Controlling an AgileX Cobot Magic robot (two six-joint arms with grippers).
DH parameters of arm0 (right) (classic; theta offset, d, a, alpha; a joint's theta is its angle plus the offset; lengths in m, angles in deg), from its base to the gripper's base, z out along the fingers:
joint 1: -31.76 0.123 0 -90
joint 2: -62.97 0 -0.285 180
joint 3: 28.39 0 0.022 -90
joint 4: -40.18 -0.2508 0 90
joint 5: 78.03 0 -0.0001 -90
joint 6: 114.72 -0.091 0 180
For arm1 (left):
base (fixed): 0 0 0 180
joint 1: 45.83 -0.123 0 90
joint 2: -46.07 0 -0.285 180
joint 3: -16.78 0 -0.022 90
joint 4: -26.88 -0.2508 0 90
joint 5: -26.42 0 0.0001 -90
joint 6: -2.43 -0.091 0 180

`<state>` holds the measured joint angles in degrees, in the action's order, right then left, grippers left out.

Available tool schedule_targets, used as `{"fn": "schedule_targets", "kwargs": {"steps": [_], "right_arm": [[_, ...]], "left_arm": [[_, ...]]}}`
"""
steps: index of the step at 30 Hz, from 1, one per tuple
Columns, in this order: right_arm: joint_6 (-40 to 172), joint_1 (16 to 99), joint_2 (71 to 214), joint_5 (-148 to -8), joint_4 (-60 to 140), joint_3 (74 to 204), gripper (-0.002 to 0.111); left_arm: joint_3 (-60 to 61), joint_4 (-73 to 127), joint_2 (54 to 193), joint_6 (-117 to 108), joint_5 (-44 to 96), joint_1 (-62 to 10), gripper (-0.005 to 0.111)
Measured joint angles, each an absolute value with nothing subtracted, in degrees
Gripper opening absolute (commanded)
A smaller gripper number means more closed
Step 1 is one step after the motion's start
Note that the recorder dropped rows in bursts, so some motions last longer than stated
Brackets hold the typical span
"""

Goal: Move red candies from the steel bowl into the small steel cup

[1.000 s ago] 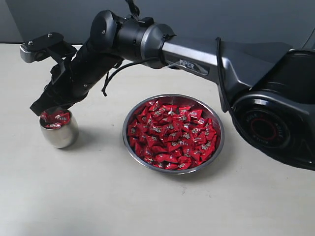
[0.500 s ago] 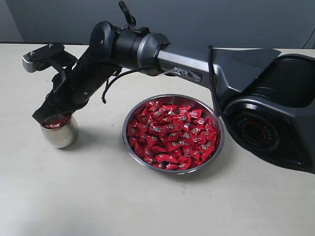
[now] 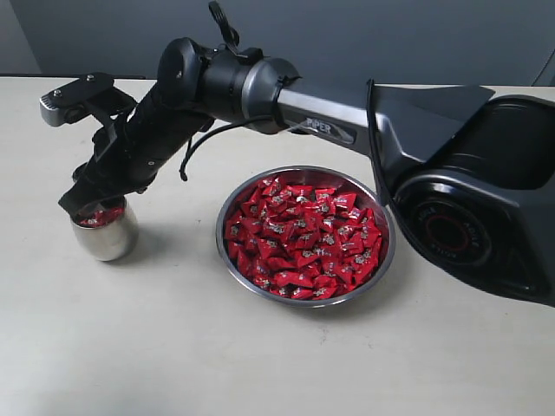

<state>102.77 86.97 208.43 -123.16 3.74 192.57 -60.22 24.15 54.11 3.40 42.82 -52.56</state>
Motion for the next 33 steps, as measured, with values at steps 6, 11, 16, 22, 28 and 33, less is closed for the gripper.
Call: {"fn": "schedule_targets", "kwargs": {"steps": [6, 11, 16, 22, 28, 33], "right_arm": [[102.77, 86.97, 208.43, -122.9, 5.06, 192.57, 0.047], [102.55, 86.97, 206.98, -122.0, 8.66, 192.57, 0.047], [100.43, 86.97, 203.72, -119.4, 12.47, 192.57, 0.047], [97.01, 86.97, 200.91, -118.07, 17.05, 192.57, 0.047], [90.03, 86.97, 199.76, -118.85, 24.53, 192.57, 0.008], [88.99, 86.97, 199.18, -119.78, 26.12, 192.57, -0.001]], "left_arm": [[-60.22, 24.15, 54.11, 3.4, 42.82, -52.56, 0.0], [-60.22, 24.15, 54.11, 3.4, 42.82, -52.56, 0.0], [-60.22, 24.15, 54.11, 3.4, 42.82, -52.56, 0.0], [-60.22, 24.15, 54.11, 3.4, 42.82, -52.56, 0.0], [-60.22, 24.15, 54.11, 3.4, 42.82, -52.56, 0.0], [-60.22, 24.15, 54.11, 3.4, 42.82, -52.56, 0.0]]}}
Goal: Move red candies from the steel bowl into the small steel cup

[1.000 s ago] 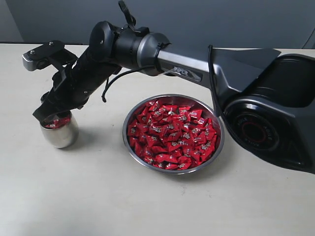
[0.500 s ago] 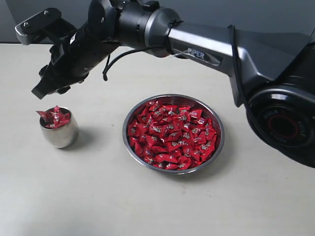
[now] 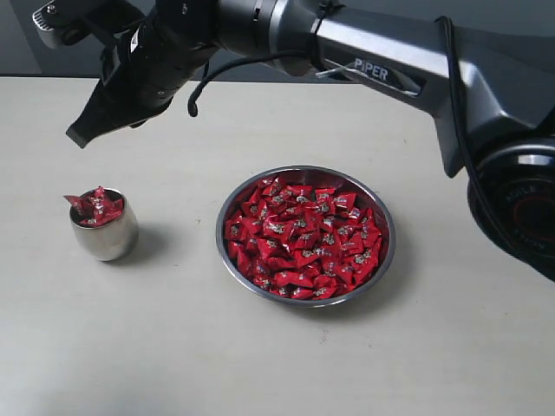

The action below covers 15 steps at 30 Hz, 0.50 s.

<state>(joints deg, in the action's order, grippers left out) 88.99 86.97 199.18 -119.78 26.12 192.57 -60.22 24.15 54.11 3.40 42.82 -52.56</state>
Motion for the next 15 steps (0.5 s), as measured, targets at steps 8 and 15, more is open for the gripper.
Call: {"fn": "schedule_targets", "kwargs": {"steps": [8, 15], "right_arm": [[84.74, 86.97, 198.56, -119.55, 27.02, 192.57, -0.001], [81.95, 84.2, 194.72, -117.05, 27.57, 189.61, -0.001]], "left_arm": [[-60.22, 24.15, 54.11, 3.4, 42.82, -52.56, 0.0], [-60.22, 24.15, 54.11, 3.4, 42.82, -52.56, 0.0]]}}
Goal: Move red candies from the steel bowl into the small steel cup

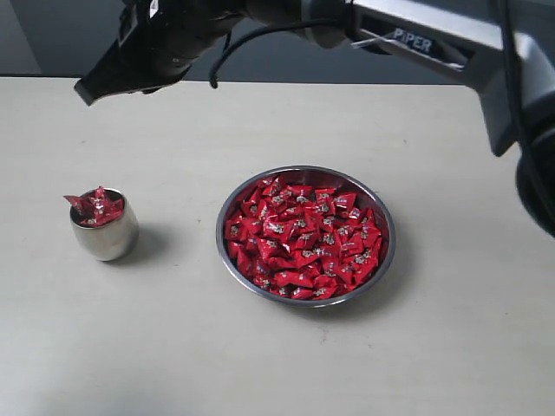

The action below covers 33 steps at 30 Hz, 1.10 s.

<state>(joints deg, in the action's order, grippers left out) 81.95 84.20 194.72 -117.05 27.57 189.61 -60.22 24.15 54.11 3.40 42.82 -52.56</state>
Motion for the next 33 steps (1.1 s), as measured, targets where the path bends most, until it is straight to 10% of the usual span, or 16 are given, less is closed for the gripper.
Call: {"fn": "schedule_targets", "kwargs": {"steps": [33], "right_arm": [[90.89, 74.39, 159.01, -87.01, 18.12, 136.44, -0.001]], "left_arm": [[-60.22, 24.15, 54.11, 3.4, 42.82, -52.56, 0.0]]}}
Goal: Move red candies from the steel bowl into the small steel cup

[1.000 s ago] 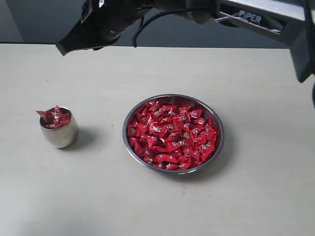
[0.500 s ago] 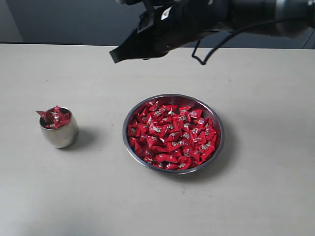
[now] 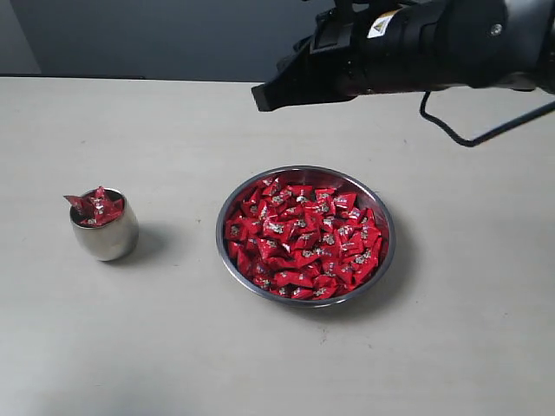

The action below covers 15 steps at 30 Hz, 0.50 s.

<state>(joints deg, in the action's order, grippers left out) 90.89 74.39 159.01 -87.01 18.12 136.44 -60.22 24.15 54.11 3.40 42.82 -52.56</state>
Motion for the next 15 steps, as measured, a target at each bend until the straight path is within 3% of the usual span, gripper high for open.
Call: {"fn": "schedule_targets", "kwargs": {"steps": [15], "right_arm": [[90.89, 73.67, 142.38, -84.64, 17.64, 125.37, -0.001]], "left_arm": [[-60.22, 24.15, 54.11, 3.4, 42.82, -52.56, 0.0]]}}
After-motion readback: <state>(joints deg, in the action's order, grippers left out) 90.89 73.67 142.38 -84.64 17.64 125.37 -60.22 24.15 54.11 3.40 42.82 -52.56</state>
